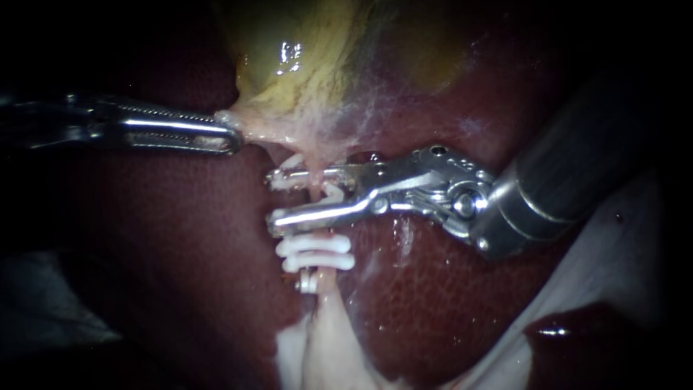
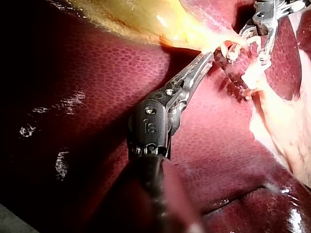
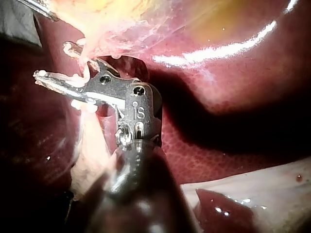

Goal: Clipping third clip right tube

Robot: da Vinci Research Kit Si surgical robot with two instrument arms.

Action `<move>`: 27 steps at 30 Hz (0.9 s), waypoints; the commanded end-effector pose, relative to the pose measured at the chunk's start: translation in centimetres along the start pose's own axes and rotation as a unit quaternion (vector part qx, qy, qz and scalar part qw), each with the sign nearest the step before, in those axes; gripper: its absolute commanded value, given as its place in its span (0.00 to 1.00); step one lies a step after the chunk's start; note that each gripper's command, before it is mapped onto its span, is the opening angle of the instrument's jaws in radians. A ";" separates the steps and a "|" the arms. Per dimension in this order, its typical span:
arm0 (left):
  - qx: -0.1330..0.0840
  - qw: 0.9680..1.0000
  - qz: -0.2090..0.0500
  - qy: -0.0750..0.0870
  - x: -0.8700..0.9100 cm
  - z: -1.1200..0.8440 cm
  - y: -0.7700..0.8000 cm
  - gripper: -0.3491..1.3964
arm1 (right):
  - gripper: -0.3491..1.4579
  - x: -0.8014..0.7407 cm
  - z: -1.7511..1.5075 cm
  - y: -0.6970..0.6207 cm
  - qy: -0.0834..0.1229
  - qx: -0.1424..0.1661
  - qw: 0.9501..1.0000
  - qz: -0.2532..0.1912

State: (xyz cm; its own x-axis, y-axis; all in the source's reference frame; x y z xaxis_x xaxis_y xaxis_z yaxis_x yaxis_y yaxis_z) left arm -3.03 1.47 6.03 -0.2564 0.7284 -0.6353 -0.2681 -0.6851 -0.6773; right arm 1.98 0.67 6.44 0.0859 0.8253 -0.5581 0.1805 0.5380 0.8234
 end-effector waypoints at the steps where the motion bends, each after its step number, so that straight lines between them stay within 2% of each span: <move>1: 0.000 1.000 0.000 0.000 0.00 0.00 0.00 0.00 | 0.40 -0.01 -0.02 -0.01 -0.001 0.000 1.000 0.000; 4: 0.000 1.000 0.000 0.000 0.00 0.00 0.00 0.00 | 0.31 -0.02 -0.05 -0.04 -0.001 0.001 1.000 0.000; 12: 0.000 1.000 0.000 0.000 0.00 0.00 0.00 0.00 | 0.00 0.02 -0.15 -0.09 0.000 0.004 1.000 0.007; 14: 0.000 1.000 0.000 0.000 0.00 0.00 0.00 0.00 | 0.00 0.03 -0.17 -0.10 -0.003 0.003 1.000 0.011; 18: 0.000 1.000 0.000 0.000 0.00 0.00 0.00 0.00 | 0.00 0.02 -0.18 -0.09 -0.022 -0.005 1.000 0.010; 27: 0.000 1.000 0.000 0.000 0.00 0.00 0.00 0.00 | 0.00 0.01 -0.18 -0.07 -0.023 -0.003 1.000 0.010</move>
State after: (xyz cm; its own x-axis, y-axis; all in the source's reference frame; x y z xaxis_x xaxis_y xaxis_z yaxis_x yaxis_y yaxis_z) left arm -3.03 1.47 6.03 -0.2564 0.7286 -0.6352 -0.2685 -0.6850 -0.6773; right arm 1.80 0.67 6.39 0.1354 0.8268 -0.5460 0.1748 0.5225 0.8345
